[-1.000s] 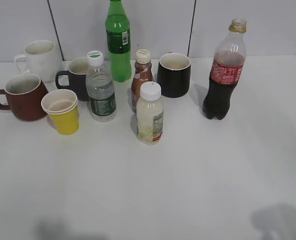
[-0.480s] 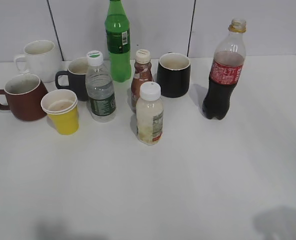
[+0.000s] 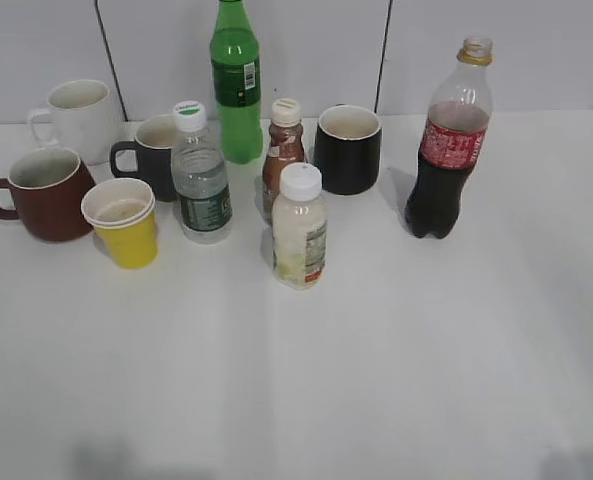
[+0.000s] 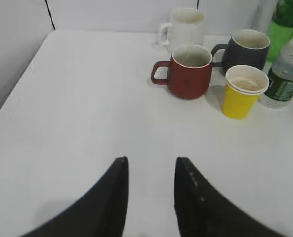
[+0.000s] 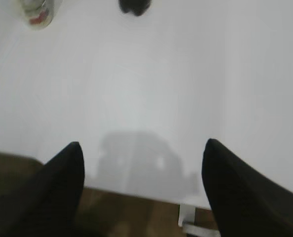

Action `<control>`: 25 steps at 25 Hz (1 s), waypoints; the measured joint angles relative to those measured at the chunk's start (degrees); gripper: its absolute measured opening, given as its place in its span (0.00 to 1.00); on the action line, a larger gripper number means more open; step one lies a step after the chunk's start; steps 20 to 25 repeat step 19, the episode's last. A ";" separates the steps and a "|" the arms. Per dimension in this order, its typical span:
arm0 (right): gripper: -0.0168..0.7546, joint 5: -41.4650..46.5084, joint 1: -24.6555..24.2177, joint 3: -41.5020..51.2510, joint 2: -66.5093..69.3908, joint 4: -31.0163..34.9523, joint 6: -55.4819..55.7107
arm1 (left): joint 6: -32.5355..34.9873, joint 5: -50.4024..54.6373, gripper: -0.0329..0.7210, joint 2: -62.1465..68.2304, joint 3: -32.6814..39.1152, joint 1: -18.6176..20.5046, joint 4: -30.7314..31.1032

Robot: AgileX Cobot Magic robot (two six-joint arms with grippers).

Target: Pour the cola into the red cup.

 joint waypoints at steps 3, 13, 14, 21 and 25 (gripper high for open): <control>0.74 0.08 -0.13 0.00 -3.14 0.18 0.00 | 0.00 -0.06 0.36 0.00 0.00 -1.20 0.00; 0.73 0.08 -0.13 0.00 -3.36 1.23 0.00 | 0.00 -0.10 0.36 0.00 0.00 -1.13 -0.02; 0.72 0.08 -0.13 0.00 -3.36 1.29 0.00 | 0.00 -0.10 0.36 0.00 0.00 -0.57 -0.02; 0.72 0.08 -0.13 0.00 -3.36 1.19 0.00 | 0.00 -0.10 0.36 0.00 0.00 1.48 -0.02; 0.72 0.08 -0.13 0.00 -3.36 1.19 0.00 | 0.00 -0.10 0.36 0.00 0.00 1.48 -0.02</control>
